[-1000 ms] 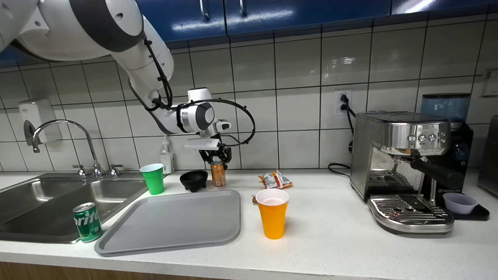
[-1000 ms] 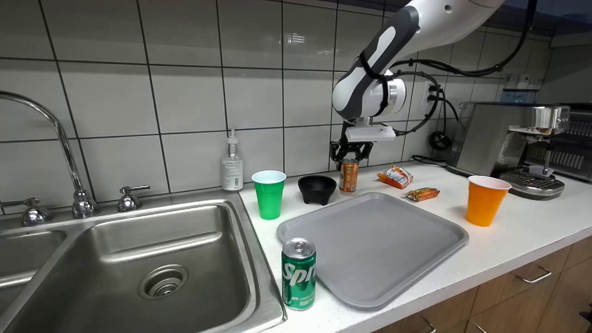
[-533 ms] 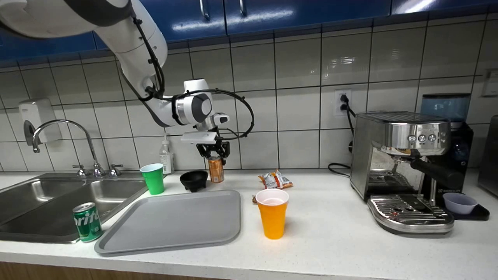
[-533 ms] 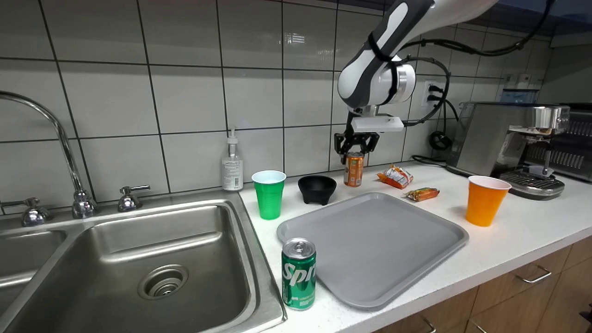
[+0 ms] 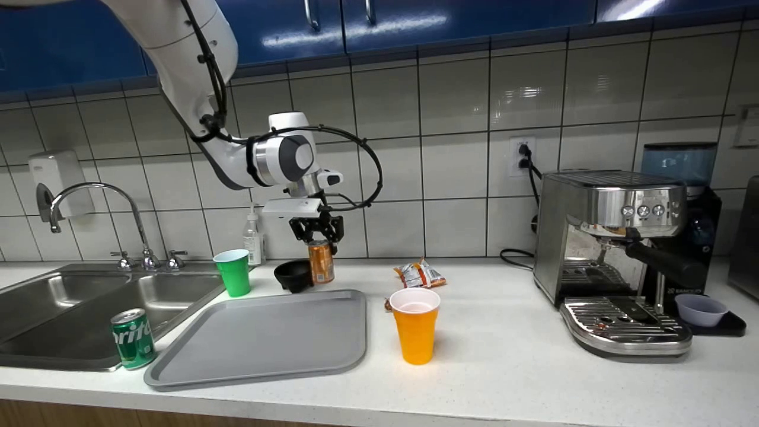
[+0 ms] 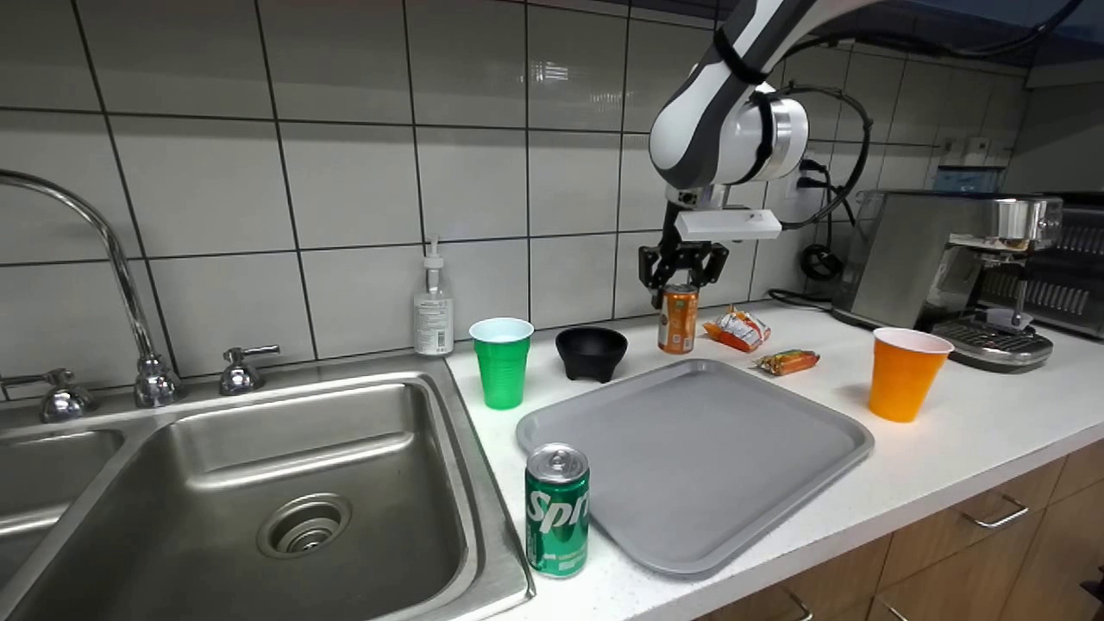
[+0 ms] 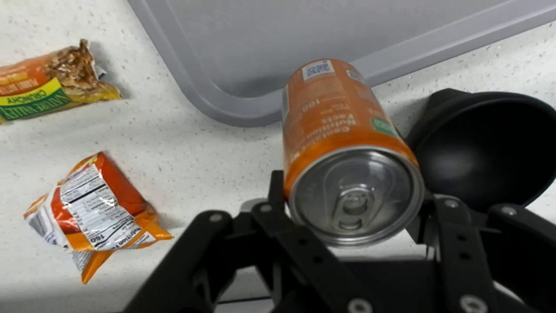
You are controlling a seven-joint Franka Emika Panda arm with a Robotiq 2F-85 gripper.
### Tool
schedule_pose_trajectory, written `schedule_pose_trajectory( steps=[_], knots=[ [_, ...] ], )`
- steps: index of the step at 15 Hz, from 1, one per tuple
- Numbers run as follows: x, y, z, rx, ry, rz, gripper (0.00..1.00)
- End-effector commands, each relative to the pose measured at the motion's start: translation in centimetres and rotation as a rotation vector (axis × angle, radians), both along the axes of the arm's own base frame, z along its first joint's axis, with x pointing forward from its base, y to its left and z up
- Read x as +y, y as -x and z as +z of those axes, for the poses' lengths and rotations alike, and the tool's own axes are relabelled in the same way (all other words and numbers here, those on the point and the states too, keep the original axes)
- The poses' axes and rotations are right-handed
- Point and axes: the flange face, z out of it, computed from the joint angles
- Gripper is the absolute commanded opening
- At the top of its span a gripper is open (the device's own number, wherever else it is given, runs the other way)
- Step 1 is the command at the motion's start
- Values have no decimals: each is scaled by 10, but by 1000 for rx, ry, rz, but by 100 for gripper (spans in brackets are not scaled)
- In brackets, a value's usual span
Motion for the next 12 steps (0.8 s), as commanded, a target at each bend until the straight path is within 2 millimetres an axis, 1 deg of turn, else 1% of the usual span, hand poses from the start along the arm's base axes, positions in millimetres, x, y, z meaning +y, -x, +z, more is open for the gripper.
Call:
schedule_pose_trajectory(
  steps=[1, 6, 9, 12],
  knots=[
    [5, 31, 13, -8, 18, 10, 37],
    [15, 52, 1, 7, 36, 37, 37],
    [23, 60, -9, 13, 43, 47, 37],
    [35, 65, -14, 9, 42, 62, 37]
  ],
)
